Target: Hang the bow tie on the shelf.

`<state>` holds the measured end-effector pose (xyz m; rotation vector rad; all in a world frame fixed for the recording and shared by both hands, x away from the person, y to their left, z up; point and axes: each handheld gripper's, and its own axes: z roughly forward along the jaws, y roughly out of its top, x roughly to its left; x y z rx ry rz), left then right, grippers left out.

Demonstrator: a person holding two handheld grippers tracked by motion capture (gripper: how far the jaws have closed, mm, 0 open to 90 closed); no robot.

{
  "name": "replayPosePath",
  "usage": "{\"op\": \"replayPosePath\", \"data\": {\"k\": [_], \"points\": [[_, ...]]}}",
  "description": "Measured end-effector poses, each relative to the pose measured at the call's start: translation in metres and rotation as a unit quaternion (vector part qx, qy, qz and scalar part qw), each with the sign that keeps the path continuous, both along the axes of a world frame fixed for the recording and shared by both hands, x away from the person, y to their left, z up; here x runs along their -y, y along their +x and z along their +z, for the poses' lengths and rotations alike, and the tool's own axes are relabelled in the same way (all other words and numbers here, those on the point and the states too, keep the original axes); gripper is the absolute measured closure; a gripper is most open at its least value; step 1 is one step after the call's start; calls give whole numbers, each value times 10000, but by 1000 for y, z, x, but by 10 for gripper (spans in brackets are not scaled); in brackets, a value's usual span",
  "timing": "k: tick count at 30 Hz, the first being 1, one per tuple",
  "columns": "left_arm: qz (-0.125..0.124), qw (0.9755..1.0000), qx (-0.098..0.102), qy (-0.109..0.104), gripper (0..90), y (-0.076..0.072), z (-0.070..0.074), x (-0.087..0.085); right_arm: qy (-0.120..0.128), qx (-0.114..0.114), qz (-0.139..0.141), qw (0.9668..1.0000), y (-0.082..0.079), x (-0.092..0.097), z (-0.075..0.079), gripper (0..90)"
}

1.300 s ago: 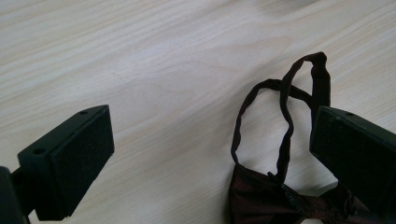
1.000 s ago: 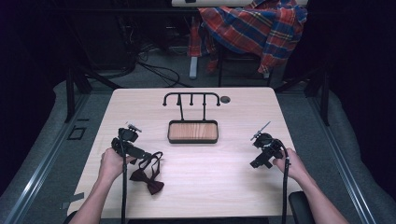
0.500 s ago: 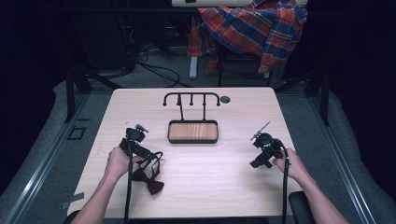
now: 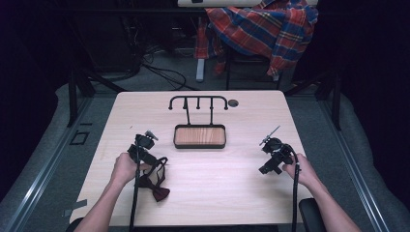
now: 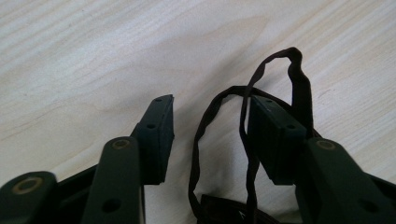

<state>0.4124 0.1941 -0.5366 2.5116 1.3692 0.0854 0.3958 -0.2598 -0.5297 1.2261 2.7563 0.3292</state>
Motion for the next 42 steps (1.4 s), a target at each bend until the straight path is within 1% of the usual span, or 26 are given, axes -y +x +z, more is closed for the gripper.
{"op": "replayPosePath", "data": {"k": [2,3,4,5,6,7,9,11,13,14,16,17,18,19,20,22,24,26,28,30,31,34,37,38,40,42], "points": [[-2,10000,-14,3,549,0,-1,0,8,3,1,10000,0,0,0,159],[-19,10000,-51,15,571,0,-2,1,-18,-17,21,10000,0,0,1,159],[-34,10000,-42,49,605,-1,-3,1,-2,4,-8,10000,0,0,0,159],[-59,9999,-52,82,605,-1,-4,2,-2,4,-8,10000,0,0,0,159],[-85,9999,-57,116,631,-1,-5,3,-6,-4,1,10000,0,0,1,159],[-121,9997,-79,194,643,-2,-6,4,-63,-34,48,10000,0,0,2,159],[-122,9997,-72,218,656,-2,-6,4,-87,-50,77,9999,0,0,2,159],[-120,9996,-62,258,702,-1,-6,4,-70,-42,61,9999,0,0,2,159],[-103,9996,-64,258,727,-1,-7,3,-70,-51,58,9999,0,0,2,159],[-93,9995,-60,287,727,-1,-7,3,-70,-53,49,9999,0,0,2,159],[-113,9993,-67,337,760,-1,-7,2,-61,-50,55,10000,0,0,2,159],[-120,9993,-46,363,771,-1,-8,3,-5,-14,13,10000,-1,0,0,159],[-120,9993,-46,363,786,-1,-8,3,-5,-14,13,10000,-1,0,0,159],[-179,9990,-60,405,798,-2,-8,4,-22,-19,17,10000,-1,0,0,159],[-179,9990,-60,405,807,-2,-8,4,-22,-19,17,10000,-1,0,0,159],[-237,9985,-50,491,821,-2,-8,5,-17,-11,14,10000,-1,0,0,159],[-258,9984,-48,491,848,-2,-8,5,-16,-13,15,10000,-1,0,0,159],[-266,9987,-49,438,879,-2,-8,4,-18,-23,17,10000,-1,0,0,159],[-285,9985,-66,455,881,-3,-7,4,-20,-28,19,10000,-1,0,0,159],[-267,9988,-39,411,886,-4,-5,2,-17,-29,17,10000,-1,0,0,160],[-246,9989,-9,388,887,-4,-3,1,34,0,-11,10000,-1,0,0,159],[-250,9989,21,388,886,-5,-1,1,35,4,-8,10000,-1,0,0,159],[-262,9989,174,354,886,-8,6,-1,40,13,2,10000,-1,0,0,159],[-262,9989,174,354,886,-8,6,-1,42,13,2,10000,-1,1,0,159],[-297,9983,327,391,886,-11,11,-3,43,8,7,10000,-1,1,0,159],[-250,9981,471,295,886,-14,16,-4,50,5,1,10000,-1,1,0,159]]}}
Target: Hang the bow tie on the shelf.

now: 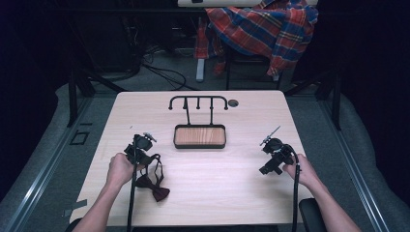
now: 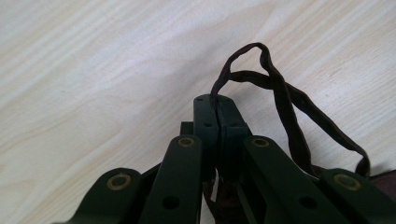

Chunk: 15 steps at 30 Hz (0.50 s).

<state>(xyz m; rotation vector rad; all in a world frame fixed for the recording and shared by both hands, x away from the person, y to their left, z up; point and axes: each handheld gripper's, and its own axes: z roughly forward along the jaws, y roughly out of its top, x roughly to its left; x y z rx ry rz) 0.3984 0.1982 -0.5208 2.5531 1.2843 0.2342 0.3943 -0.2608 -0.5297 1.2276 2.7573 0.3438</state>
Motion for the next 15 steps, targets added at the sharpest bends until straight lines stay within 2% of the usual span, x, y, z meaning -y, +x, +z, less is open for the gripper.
{"op": "replayPosePath", "data": {"k": [2,3,4,5,7,8,9,13,15], "points": [[7,10000,63,-45,887,-2,4,-1,115,41,-94,9999,-1,-1,-2,159],[-13,9999,91,-71,887,-4,7,-3,-2,-11,4,10000,0,0,0,159],[-13,9999,91,-71,887,-4,7,-3,-2,-11,4,10000,0,0,0,159],[15,9998,105,-169,887,-5,9,-3,34,4,-27,10000,0,0,-1,159],[-13,9997,137,-203,887,-8,13,-4,-161,-113,92,9998,1,0,2,159],[-13,9997,137,-203,887,-8,13,-4,-161,-113,92,9998,1,0,2,159],[-14,9995,189,-246,887,-9,15,-4,3,-36,-32,10000,-1,0,-1,159],[-46,9989,306,-359,888,-12,24,-6,-35,-50,10,10000,0,0,0,159],[-69,9980,431,-455,887,-15,31,-7,3,-32,-23,10000,0,0,-1,159]]}}
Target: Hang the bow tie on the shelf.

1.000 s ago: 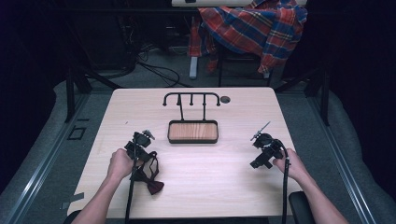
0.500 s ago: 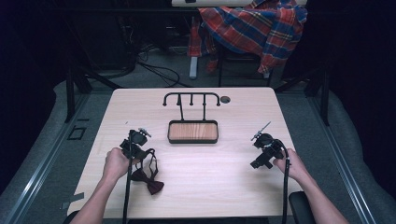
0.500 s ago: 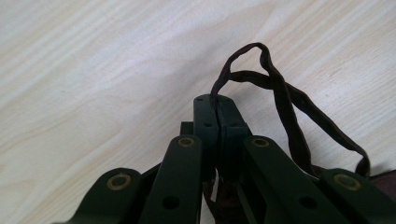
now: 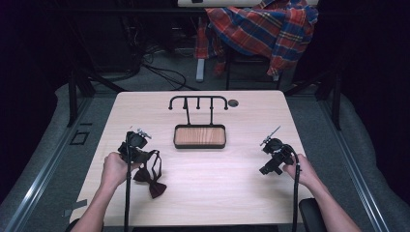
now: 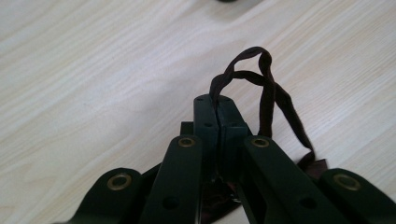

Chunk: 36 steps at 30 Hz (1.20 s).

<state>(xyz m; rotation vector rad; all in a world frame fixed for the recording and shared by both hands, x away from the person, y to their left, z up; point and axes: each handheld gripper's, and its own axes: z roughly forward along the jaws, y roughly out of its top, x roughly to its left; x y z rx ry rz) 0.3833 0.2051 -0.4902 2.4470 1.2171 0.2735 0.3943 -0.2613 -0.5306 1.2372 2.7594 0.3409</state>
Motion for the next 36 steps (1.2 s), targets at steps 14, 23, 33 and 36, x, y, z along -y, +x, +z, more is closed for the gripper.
{"op": "replayPosePath", "data": {"k": [14,23,33,36], "points": [[18,9990,408,-163,889,-4,22,-1,-114,-78,103,9999,1,0,2,159],[-5,9981,583,-183,890,-2,29,2,-145,-86,153,9997,2,1,2,159],[28,9972,715,-227,891,3,35,4,-6,-66,-5,10000,0,-1,-1,159],[24,9968,766,-228,891,5,36,6,40,-22,-24,10000,0,-1,-2,159]]}}
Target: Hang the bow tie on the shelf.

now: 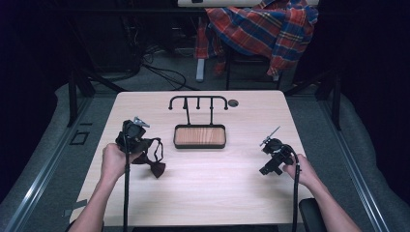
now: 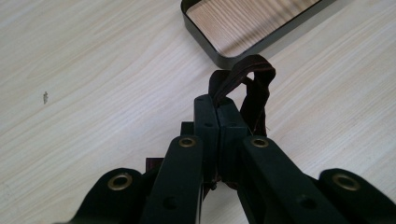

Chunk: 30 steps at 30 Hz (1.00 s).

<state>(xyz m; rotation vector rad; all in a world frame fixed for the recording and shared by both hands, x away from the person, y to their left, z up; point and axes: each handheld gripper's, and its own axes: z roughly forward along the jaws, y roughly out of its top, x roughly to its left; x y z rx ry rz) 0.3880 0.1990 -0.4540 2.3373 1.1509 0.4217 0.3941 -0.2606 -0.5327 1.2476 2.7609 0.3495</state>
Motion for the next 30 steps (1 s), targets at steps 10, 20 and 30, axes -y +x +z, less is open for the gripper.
{"op": "replayPosePath", "data": {"k": [10,20,30], "points": [[1,9999,97,-80,891,4,7,-1,-162,-123,104,9997,2,1,2,159],[-40,9999,156,-48,891,10,12,5,-222,-126,111,9996,3,3,2,159],[-39,9996,264,-26,891,14,21,7,-104,-5,1,9999,0,3,1,159]]}}
